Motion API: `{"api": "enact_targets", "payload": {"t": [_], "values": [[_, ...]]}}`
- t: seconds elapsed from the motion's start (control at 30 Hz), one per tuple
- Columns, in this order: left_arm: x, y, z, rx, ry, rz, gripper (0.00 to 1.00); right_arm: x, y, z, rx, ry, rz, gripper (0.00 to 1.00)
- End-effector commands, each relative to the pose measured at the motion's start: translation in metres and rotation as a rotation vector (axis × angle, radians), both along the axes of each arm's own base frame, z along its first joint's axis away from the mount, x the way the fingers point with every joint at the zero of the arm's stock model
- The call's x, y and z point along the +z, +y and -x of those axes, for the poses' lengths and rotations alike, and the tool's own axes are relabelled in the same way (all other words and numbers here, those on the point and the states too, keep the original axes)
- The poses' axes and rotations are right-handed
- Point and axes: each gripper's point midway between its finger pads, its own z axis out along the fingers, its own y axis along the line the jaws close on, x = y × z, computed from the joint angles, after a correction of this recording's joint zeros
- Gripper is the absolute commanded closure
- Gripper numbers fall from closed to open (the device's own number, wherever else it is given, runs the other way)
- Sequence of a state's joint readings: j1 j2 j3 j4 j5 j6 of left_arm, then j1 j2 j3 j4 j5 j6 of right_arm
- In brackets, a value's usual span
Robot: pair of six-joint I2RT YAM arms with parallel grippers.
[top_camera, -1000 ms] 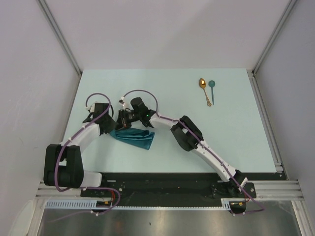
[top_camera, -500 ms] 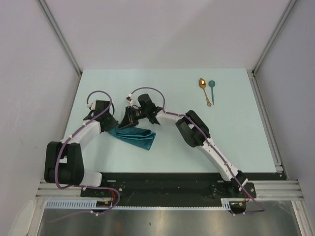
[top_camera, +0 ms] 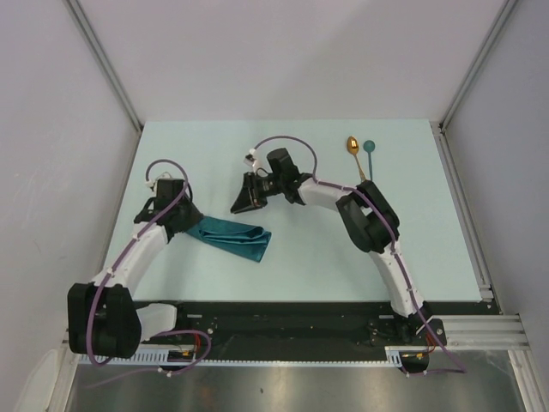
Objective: Fold the napkin into a case and place the utensils inside
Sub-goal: Smooth out the smaller rectangle-folded napkin at the center of the board.
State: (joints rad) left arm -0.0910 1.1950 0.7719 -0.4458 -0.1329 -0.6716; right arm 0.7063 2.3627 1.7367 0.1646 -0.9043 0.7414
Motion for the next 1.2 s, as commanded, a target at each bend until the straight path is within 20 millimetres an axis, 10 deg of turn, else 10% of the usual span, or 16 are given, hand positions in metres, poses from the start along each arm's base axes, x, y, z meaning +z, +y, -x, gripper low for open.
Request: {"api": "enact_targets", "payload": {"t": [0.0,0.53,1.17], "values": [[-0.027,-0.018,0.03,-0.091,0.103,0.076,0.69,0.01,-0.03,0.005,-0.019,-0.063,0.055,0.71],[-0.068,-0.102,0.077,-0.242,0.121,0.38,0.87,-0.017,-0.062,0.028,-0.048,-0.034,0.136,0.72],[-0.087,-0.088,0.024,-0.214,0.208,0.179,0.86,-0.046,-0.06,0.078,-0.009,0.04,0.173,0.72]]}}
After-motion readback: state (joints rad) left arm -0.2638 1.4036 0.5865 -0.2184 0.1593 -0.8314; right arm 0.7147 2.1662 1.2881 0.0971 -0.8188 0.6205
